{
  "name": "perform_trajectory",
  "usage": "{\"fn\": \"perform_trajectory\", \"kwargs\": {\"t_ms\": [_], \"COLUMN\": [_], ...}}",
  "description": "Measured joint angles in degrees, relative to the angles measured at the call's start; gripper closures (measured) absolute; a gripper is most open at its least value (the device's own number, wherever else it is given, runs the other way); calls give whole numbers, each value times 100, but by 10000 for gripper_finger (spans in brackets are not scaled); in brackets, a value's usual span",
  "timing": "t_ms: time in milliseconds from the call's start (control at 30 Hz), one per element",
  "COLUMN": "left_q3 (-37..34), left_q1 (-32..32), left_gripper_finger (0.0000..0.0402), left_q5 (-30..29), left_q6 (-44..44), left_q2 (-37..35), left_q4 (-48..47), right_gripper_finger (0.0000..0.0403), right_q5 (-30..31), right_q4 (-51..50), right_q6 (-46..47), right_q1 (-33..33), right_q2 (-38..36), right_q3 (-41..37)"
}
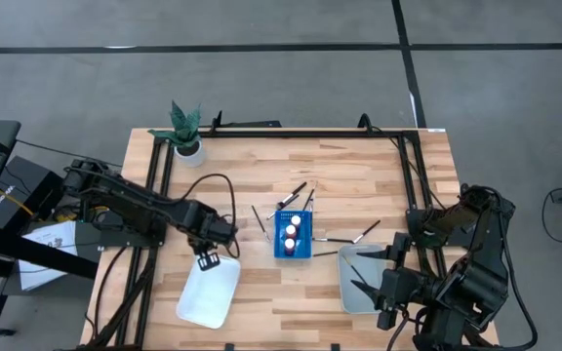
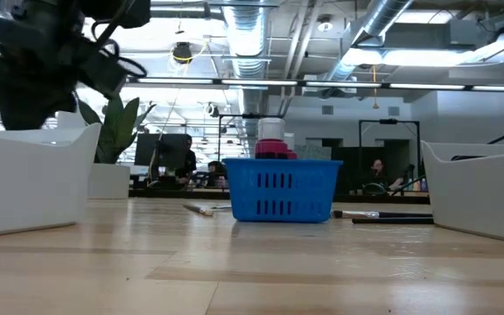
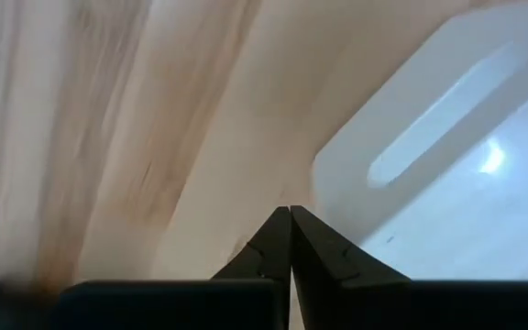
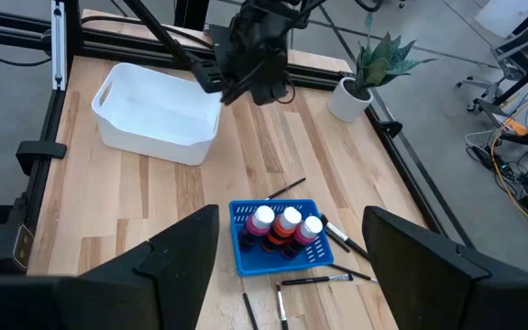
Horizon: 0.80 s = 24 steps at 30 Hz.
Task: Pick & Place Paint Supplies
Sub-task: Move the white bin
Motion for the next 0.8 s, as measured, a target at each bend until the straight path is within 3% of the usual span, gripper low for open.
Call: {"fn": "perform_trajectory", "kwargs": {"t_ms": [167,367,800], "left_q3": [0,2,2], "left_q1": [-11,-4,-783], "left_gripper_finger": [401,401,401], "left_q5": [54,-22,-241], "left_q6": [-296,-229,-123], "left_q2": [0,-207,-1440], "left_q4": [-683,-777,880], "right_gripper_finger": [137,137,137], "right_q5": [2,-8,-170], "right_q4": [2,11,59], "right_q6": [0,-24,-153], "right_q1": [-2,-114,-380], "right_q2": [0,0,0], "right_q3": [0,0,0]}}
